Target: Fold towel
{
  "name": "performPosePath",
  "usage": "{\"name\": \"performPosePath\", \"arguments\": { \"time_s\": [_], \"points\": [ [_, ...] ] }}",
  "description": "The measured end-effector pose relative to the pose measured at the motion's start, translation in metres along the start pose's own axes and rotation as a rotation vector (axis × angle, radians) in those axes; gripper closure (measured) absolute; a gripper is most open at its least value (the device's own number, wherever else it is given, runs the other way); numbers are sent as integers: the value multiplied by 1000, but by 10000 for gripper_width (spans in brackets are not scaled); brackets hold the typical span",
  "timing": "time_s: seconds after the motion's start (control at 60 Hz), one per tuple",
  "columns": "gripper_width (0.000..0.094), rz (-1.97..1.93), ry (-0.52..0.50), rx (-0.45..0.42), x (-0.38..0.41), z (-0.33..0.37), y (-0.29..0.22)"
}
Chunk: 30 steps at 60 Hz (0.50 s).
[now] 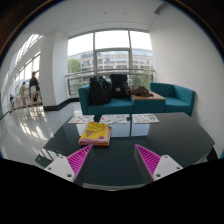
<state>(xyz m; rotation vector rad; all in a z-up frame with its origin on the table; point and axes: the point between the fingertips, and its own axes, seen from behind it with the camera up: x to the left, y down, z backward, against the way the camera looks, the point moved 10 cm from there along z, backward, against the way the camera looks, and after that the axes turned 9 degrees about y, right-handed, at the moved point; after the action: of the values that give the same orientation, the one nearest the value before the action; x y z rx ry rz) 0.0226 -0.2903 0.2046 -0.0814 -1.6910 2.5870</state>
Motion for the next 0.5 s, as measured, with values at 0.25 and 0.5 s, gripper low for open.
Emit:
{"name": "performPosePath", "arguments": {
  "time_s": [0.25,0.5],
  "points": [
    [96,6,-7,-18,2,26,1],
    [96,20,-8,-32,7,35,5]
  ]
}}
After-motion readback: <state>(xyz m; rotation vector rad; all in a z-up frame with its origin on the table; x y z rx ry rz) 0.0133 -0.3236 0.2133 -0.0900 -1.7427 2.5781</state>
